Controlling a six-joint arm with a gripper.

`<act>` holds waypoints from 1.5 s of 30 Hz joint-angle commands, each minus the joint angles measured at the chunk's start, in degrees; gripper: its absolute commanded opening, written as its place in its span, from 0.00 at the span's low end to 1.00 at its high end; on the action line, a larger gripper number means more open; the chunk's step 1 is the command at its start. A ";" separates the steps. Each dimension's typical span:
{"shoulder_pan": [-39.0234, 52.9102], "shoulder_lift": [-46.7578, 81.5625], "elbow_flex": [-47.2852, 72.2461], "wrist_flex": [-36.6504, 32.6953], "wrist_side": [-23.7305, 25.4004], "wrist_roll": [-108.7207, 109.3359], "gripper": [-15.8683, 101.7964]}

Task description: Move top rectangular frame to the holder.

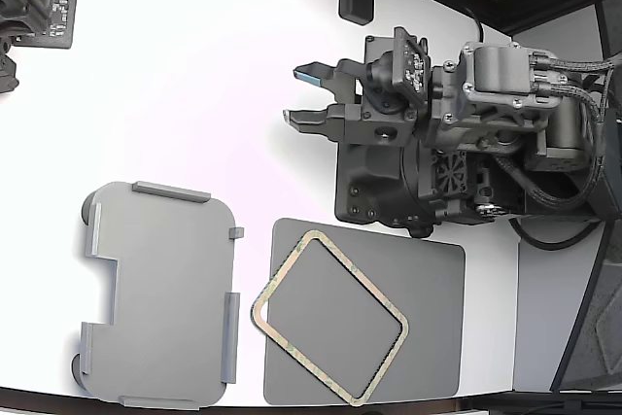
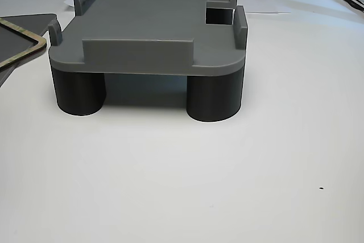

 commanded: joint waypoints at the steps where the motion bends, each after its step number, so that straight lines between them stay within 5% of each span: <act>1: -0.88 1.32 -0.79 -13.36 -3.78 -4.48 0.99; 16: -0.88 1.32 -1.85 -14.68 -3.25 -11.16 0.99; 19: -0.88 -2.37 -8.79 -4.13 -6.06 -15.29 0.99; 29: 0.00 -10.72 -17.84 -2.37 -15.56 -29.88 0.99; 35: 14.15 -23.73 -26.72 0.44 0.35 -42.28 0.84; 37: 16.96 -24.96 -27.51 0.97 1.23 -48.96 0.78; 40: 20.30 -25.14 -27.51 1.85 2.02 -59.41 0.97; 45: 28.13 -29.09 -30.23 4.22 6.50 -66.53 0.84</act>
